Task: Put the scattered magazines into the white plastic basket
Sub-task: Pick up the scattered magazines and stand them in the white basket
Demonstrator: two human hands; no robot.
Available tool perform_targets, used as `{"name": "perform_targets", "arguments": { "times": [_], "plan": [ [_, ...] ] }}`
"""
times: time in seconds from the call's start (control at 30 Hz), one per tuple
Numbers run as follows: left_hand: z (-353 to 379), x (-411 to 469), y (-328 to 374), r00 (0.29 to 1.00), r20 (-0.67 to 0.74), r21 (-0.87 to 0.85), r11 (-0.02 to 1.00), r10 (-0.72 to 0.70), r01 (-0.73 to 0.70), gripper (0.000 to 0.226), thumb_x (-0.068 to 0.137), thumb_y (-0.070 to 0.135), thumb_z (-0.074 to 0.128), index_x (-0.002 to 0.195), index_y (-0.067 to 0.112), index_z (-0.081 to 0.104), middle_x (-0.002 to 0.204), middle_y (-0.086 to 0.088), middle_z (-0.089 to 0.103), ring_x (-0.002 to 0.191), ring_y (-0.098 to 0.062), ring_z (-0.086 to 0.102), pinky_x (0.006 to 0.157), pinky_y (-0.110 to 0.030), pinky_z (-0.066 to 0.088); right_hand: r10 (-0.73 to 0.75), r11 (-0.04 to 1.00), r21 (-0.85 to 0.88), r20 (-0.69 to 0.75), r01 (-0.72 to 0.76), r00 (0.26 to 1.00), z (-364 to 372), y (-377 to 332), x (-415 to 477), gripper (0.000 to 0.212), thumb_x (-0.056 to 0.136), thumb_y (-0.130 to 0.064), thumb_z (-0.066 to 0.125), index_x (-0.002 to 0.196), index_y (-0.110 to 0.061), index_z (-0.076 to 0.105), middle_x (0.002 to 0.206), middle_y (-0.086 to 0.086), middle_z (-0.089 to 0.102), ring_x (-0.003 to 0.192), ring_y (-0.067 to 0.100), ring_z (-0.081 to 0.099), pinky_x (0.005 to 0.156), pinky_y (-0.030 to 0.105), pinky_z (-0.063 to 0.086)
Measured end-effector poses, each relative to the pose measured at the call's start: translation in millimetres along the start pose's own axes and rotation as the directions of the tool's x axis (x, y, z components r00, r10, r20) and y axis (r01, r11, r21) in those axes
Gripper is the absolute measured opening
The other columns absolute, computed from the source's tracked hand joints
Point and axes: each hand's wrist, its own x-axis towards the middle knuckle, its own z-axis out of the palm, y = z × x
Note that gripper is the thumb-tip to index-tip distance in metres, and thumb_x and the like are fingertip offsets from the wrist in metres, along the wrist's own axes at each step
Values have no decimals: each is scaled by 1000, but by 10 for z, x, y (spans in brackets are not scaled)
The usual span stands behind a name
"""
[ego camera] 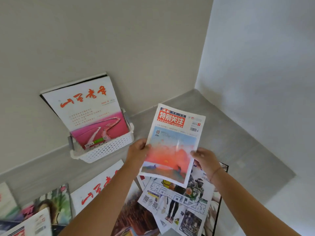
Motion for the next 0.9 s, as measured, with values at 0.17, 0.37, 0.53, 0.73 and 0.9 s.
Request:
{"name": "perform_targets", "arguments": {
  "times": [0.17,0.37,0.53,0.73,0.9],
  "plan": [
    [-622,-13,334,970,-186,81,986,159,-146,21,85,16,64,78,36,68,82,21,71,70,1,68,62,-10,47,-258,966,-18,36,259,965,261,-766,118,20,88,-12,59,69,-16,63,51,5,54,35,1,47,45,11,46],
    [-1378,75,539,870,-436,168,970,231,-174,9,85,17,64,91,18,72,110,7,70,87,-14,66,76,-20,56,-448,894,38,94,446,889,883,-1588,348,12,86,-8,60,82,-15,69,64,2,61,50,5,56,52,12,51],
    [-1812,252,510,793,-587,134,985,165,-106,9,86,14,62,89,18,69,106,-2,72,89,-21,67,78,-28,54,-515,855,14,155,519,843,1496,-1955,545,16,87,-12,56,86,2,65,68,6,61,57,13,58,70,30,55],
    [-2011,463,163,755,-652,115,993,78,-3,11,90,19,58,92,21,69,103,-2,72,68,-10,62,51,-12,44,-455,877,-67,205,476,866,1987,-1952,745,18,88,-12,53,82,0,65,72,12,63,64,19,63,79,40,57],
    [-2082,602,-120,720,-693,103,992,17,76,20,86,18,61,104,16,72,102,-5,73,70,-14,59,64,-20,45,-382,901,-100,281,423,880,2222,-1771,843,20,90,-10,52,74,-4,62,74,11,64,71,21,67,81,38,58]
  ]
}}
